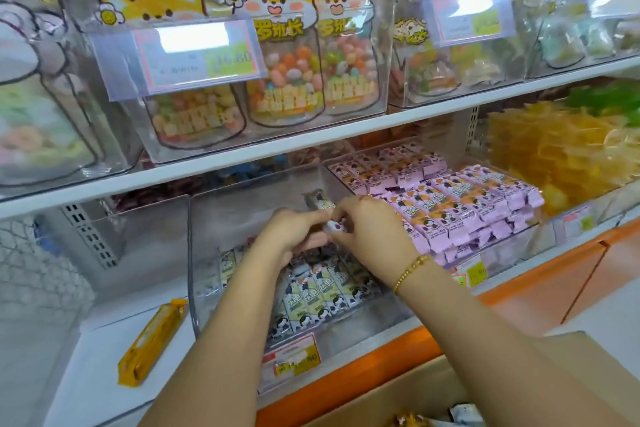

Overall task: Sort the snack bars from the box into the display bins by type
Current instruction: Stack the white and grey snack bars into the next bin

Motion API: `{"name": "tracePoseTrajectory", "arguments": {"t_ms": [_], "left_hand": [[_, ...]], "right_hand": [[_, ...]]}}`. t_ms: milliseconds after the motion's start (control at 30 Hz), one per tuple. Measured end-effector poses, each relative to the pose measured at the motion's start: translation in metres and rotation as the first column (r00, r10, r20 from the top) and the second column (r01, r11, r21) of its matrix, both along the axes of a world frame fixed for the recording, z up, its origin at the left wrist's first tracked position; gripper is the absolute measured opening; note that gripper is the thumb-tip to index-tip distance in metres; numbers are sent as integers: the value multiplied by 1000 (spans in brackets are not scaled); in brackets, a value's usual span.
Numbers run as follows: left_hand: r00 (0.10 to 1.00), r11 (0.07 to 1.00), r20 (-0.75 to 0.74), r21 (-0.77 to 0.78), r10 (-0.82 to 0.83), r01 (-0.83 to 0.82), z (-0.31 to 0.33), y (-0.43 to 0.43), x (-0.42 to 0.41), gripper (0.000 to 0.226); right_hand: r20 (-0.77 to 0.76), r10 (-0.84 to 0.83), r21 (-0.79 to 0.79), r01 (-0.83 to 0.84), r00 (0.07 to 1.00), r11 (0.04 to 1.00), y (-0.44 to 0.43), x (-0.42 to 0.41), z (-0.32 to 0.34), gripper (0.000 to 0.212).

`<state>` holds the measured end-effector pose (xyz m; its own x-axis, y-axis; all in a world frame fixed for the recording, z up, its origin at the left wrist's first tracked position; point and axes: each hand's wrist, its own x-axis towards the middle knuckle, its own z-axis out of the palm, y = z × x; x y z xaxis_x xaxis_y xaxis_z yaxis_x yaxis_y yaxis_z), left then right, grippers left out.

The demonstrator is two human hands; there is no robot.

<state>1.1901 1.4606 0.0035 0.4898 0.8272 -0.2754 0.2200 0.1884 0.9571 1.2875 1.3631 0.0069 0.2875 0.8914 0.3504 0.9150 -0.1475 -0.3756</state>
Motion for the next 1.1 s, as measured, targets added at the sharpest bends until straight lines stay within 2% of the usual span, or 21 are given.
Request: {"name": "tracePoseTrajectory", "arguments": {"t_ms": [100, 167, 200, 233, 267, 300, 333, 367, 433, 500, 567, 700, 800, 933, 1000, 1100], "left_hand": [[996, 994, 42, 88, -74, 70, -2, 9, 7, 20], [991, 988, 50, 93, -127, 122, -4, 19, 10, 22], [992, 986, -12, 103, -129, 130, -6, 24, 12, 23], [981, 976, -156, 168, -114, 140, -10, 31, 13, 22], [921, 933, -378, 291, -90, 211, -16, 38, 15, 19], [825, 861, -562, 386, -65, 331, -20, 41, 15, 21], [744, 776, -666, 445, -47, 447, -29, 43, 17, 33], [694, 718, -716, 444, -75, 536, -37, 44, 19, 47], [654, 680, -738, 393, -169, 619, -55, 45, 22, 64], [603, 648, -772, 357, -202, 673, -66, 45, 23, 63], [557, 604, -814, 364, -163, 709, -77, 52, 23, 60], [612, 608, -791, 478, -16, 634, -81, 59, 23, 56], [661, 619, -750, 511, -18, 597, -79, 60, 24, 51], [710, 683, -704, 504, -30, 528, -82, 64, 24, 48], [723, 681, -691, 517, -26, 518, -81, 63, 24, 53], [730, 668, -682, 522, -48, 531, -77, 60, 23, 56]], "right_hand": [[18, -100, 95, 98, 995, 991, 1, -9, -5, 27], [49, -138, 101, 133, 989, 986, 2, -11, -8, 27], [71, -153, 94, 146, 986, 985, 3, -12, -10, 27], [96, -163, 77, 156, 982, 985, 2, -13, -11, 25], [111, -169, 50, 164, 979, 985, 2, -15, -13, 23], [115, -170, 20, 169, 979, 985, 0, -17, -16, 21], [114, -172, -21, 176, 978, 984, -2, -18, -19, 22], [122, -177, -72, 187, 977, 980, -5, -19, -22, 26], [153, -189, -159, 213, 970, 964, -9, -20, -25, 35], [174, -199, -221, 236, 964, 946, -10, -21, -27, 38], [199, -199, -271, 249, 959, 930, -7, -25, -26, 35], [288, -141, -288, 226, 947, 930, 17, -22, -26, 30], [381, -65, -293, 187, 922, 938, 38, -17, -29, 31], [505, 26, -317, 158, 863, 935, 54, -9, -36, 31], [502, 47, -349, 153, 863, 925, 59, -7, -37, 33], [406, 57, -404, 122, 912, 907, 53, -10, -27, 33]]}}
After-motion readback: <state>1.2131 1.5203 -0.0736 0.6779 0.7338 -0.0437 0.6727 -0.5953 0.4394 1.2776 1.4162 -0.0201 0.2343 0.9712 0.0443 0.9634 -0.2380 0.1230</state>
